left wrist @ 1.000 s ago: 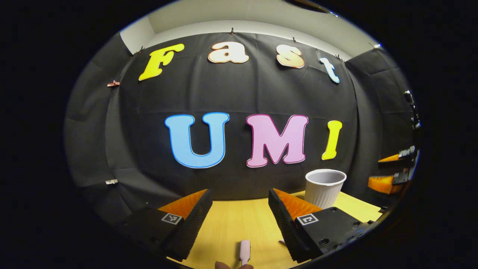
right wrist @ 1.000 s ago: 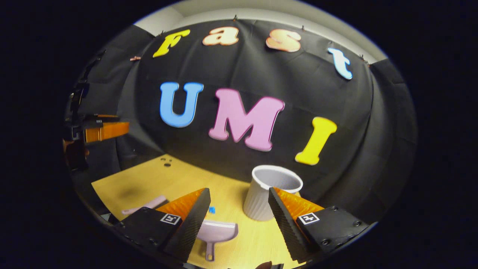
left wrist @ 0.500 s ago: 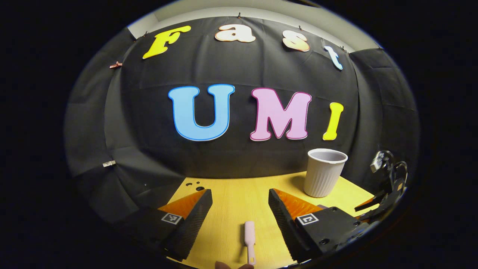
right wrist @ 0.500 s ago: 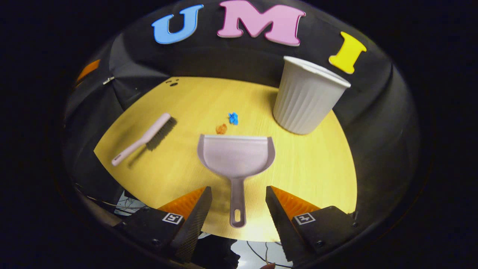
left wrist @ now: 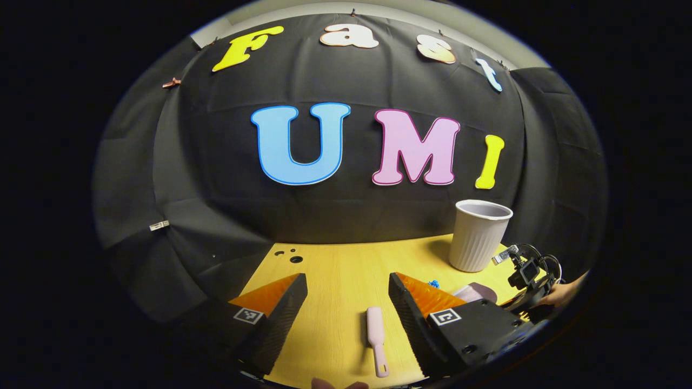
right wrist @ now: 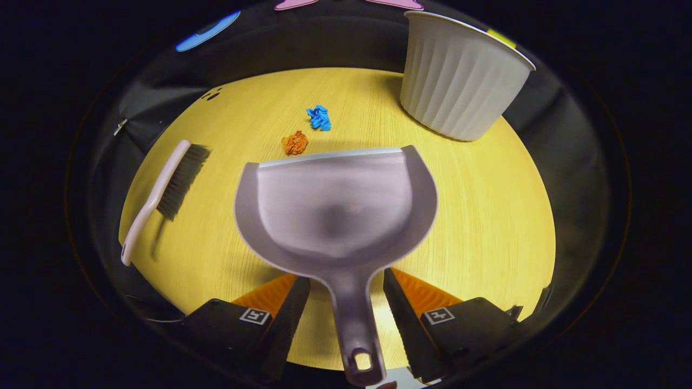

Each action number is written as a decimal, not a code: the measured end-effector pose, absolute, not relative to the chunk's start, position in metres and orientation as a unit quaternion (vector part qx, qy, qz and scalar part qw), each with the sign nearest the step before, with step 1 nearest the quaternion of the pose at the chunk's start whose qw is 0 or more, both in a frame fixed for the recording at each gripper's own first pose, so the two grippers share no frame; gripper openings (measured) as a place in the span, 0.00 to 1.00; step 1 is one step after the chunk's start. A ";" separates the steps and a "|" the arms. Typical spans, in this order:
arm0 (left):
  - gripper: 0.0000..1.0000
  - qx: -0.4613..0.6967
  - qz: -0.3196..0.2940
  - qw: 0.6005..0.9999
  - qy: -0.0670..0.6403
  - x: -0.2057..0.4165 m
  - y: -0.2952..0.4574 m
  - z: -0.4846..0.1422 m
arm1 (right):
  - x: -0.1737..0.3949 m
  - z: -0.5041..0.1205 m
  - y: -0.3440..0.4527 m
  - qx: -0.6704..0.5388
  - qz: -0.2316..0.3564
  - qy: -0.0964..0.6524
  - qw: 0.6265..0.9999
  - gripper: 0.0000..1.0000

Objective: Pick up the small broom and dustpan from the desktop, sweep the trash into the dustpan with the broom, and then empty the trash into the garbage bin.

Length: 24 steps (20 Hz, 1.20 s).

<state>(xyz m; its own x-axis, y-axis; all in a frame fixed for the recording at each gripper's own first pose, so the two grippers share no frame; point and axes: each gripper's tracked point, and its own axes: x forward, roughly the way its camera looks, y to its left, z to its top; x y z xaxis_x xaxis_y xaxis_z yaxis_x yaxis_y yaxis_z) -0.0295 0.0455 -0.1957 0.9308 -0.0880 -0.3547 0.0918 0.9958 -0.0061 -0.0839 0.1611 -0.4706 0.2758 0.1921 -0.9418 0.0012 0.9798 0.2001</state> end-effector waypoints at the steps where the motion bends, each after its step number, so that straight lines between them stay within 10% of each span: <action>1: 0.96 0.007 -0.043 0.983 0.181 -0.028 0.046 -0.195 | -0.085 -0.475 0.163 0.079 0.064 0.603 0.791 0.87; 11: 0.96 0.014 -0.018 0.972 0.232 -0.017 0.033 -0.241 | -0.083 -0.479 0.163 0.084 0.100 0.590 0.796 0.34; 24: 0.92 -0.036 -0.052 0.824 0.562 -0.061 -0.005 -0.442 | -0.100 -0.448 0.131 0.039 0.169 0.563 0.808 0.37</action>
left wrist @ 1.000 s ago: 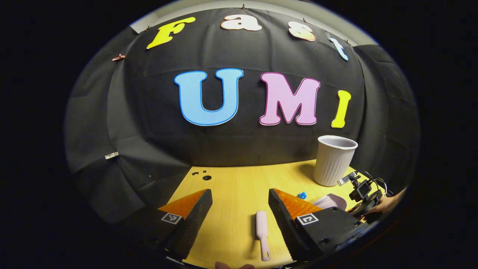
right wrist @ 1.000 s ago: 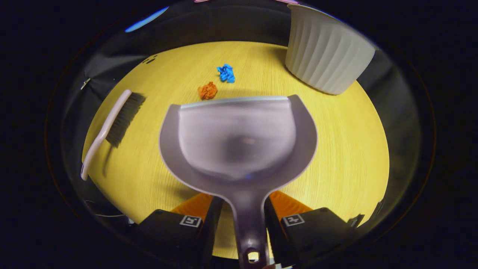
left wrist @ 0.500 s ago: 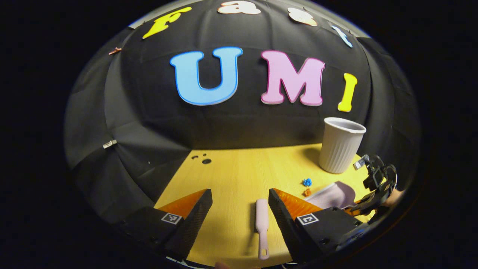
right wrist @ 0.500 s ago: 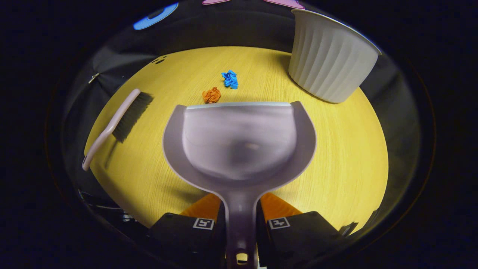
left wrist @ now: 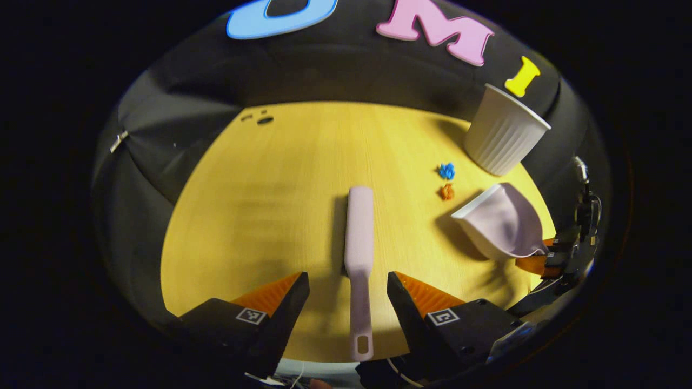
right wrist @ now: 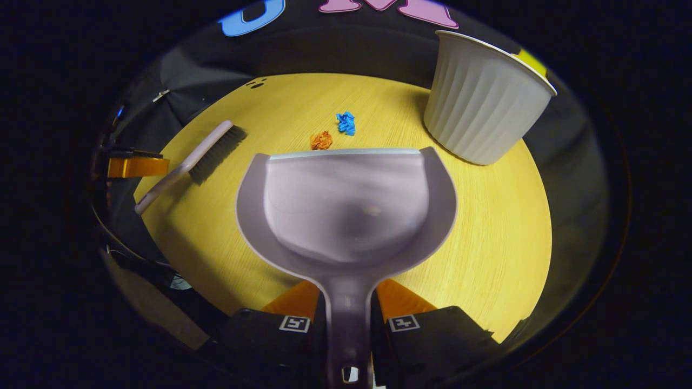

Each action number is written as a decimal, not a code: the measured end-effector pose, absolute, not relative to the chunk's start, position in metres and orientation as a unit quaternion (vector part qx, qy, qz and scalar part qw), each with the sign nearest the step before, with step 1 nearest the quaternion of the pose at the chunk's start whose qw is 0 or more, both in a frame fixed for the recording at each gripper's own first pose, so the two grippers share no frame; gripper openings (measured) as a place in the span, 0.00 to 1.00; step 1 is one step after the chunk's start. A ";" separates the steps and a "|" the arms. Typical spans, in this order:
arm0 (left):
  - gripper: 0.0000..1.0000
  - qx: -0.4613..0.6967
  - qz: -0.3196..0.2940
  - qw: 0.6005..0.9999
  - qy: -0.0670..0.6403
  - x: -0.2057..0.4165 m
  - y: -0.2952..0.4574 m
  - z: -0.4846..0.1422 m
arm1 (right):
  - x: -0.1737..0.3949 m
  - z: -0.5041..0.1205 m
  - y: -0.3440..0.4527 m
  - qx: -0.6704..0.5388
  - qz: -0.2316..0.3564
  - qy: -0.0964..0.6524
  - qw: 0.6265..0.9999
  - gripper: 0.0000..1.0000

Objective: Pick up the small broom and dustpan from the desktop, sweep the trash into the dustpan with the broom, and then empty the trash into the garbage bin.

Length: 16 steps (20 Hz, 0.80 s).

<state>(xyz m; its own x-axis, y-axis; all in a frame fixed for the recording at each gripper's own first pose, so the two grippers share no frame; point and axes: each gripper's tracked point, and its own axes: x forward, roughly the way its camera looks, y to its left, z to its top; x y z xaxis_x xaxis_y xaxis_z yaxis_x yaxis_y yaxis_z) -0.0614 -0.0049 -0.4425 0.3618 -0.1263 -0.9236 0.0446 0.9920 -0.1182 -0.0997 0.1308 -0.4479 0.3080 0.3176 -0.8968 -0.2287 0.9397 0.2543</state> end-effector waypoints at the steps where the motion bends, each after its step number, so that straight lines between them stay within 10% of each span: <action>1: 0.90 -0.040 -0.051 0.813 0.578 -0.063 -0.006 -0.452 | -0.101 -0.448 0.128 0.038 0.168 0.565 0.806 0.37; 8: 0.85 -0.041 -0.056 0.766 0.640 -0.055 -0.023 -0.501 | -0.104 -0.453 0.126 0.033 0.169 0.580 0.796 0.38; 16: 0.30 0.071 -0.093 0.781 0.614 -0.019 -0.014 -0.512 | -0.103 -0.458 0.127 0.010 0.183 0.606 0.774 0.37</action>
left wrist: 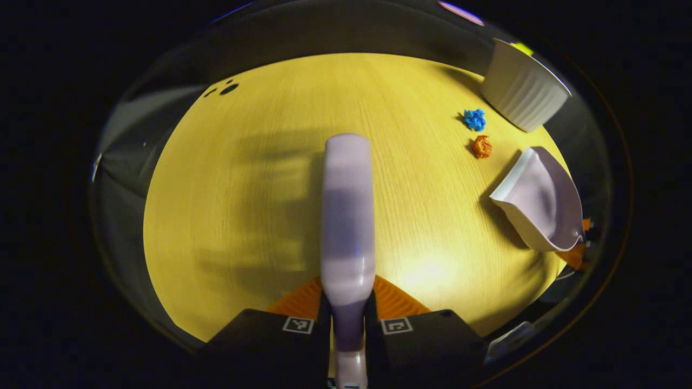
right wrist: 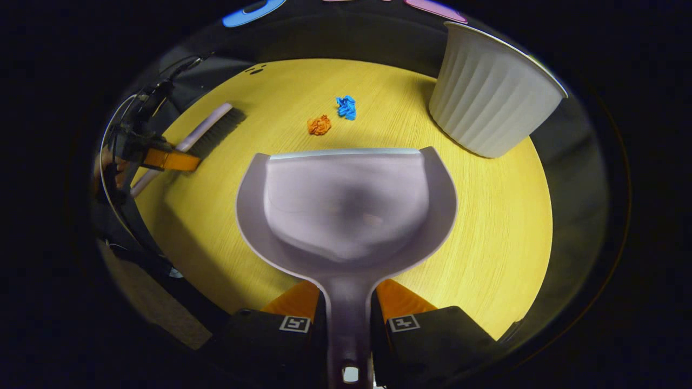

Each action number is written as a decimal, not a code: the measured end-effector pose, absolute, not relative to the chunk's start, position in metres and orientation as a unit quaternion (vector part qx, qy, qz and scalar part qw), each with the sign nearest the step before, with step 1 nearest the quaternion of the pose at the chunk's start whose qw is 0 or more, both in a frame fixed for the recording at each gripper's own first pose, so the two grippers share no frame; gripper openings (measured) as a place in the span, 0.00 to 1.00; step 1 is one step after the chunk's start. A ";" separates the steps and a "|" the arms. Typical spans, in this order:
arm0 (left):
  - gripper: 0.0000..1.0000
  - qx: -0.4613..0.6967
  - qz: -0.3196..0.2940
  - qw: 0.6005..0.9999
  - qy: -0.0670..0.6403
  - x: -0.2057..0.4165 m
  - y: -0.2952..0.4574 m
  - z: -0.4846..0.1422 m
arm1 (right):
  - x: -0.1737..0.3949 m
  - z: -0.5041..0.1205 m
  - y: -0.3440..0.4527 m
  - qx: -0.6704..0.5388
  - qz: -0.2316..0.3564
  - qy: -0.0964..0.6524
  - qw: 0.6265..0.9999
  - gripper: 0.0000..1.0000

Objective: Pick up the small broom and dustpan from the desktop, sweep the trash into the dustpan with the broom, and then empty the trash into the garbage bin.

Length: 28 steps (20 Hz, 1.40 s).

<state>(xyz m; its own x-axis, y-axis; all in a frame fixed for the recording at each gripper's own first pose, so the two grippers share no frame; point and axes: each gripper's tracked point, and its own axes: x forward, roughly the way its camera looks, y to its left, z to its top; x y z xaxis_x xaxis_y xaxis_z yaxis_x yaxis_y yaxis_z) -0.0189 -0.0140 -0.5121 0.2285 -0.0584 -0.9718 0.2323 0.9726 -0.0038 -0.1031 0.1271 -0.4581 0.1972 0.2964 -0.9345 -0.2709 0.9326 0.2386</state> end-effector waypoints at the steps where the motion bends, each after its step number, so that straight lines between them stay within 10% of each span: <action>1: 0.28 0.097 -0.107 0.784 0.604 -0.004 -0.015 -0.511 | -0.101 -0.458 0.126 0.004 0.188 0.609 0.771 0.37; 10: 0.26 0.192 -0.247 0.773 0.552 0.124 -0.113 -0.509 | -0.076 -0.460 0.120 -0.003 0.228 0.638 0.736 0.37; 20: 0.27 0.093 -0.451 0.644 0.611 0.039 -0.214 -0.492 | -0.064 -0.464 0.116 -0.013 0.238 0.623 0.745 0.37; 28: 0.26 0.072 -0.357 0.734 0.574 0.027 -0.185 -0.444 | -0.068 -0.471 0.109 0.022 0.193 0.595 0.780 0.34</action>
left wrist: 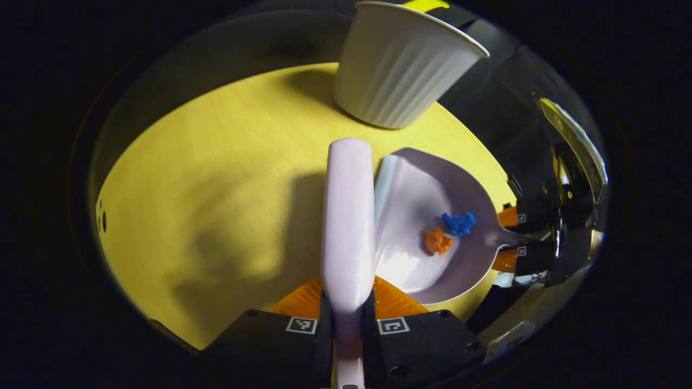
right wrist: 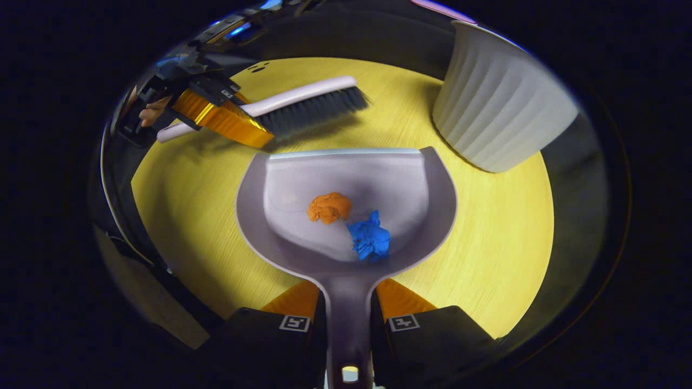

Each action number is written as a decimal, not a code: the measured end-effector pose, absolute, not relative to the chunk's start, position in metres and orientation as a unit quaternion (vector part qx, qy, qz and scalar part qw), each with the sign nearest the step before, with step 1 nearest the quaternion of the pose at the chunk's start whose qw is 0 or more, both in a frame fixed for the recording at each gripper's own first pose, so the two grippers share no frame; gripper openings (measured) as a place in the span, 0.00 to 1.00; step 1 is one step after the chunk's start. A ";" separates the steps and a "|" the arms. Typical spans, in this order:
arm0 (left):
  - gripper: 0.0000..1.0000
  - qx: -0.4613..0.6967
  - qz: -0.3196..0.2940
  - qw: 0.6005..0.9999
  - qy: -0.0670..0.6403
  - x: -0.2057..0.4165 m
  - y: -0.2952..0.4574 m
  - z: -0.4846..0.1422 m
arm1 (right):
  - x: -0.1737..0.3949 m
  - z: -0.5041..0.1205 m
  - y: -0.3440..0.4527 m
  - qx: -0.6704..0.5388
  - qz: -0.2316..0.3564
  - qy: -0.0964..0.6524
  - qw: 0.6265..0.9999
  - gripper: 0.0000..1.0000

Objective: Pick up the small broom and dustpan from the desktop, sweep the trash into the dustpan with the broom, and then empty the trash into the garbage bin.

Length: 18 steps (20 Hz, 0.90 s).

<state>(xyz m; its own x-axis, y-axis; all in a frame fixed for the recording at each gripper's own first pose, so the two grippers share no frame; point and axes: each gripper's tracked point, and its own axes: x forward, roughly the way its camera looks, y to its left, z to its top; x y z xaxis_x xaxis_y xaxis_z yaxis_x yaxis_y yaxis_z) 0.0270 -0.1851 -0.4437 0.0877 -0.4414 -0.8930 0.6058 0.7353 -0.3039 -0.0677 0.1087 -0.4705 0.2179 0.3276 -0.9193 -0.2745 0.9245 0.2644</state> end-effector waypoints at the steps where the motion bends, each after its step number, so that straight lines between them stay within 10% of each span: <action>1: 0.27 0.071 -0.341 0.749 0.564 0.031 -0.175 -0.443 | -0.070 -0.466 0.103 0.027 0.183 0.593 0.784 0.34; 18: 0.26 0.030 -0.225 0.779 0.584 -0.028 -0.101 -0.479 | 0.007 -0.248 -0.098 0.093 -0.001 0.551 0.830 0.37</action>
<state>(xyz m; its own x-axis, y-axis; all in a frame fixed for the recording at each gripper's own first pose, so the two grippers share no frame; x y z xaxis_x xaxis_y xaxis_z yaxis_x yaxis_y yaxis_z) -0.0278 -0.1014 -0.4794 0.2159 -0.3156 -0.9240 0.3850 0.8972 -0.2165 0.0070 -0.0980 -0.2484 0.3938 0.1016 -0.9136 0.1036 0.9826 0.1539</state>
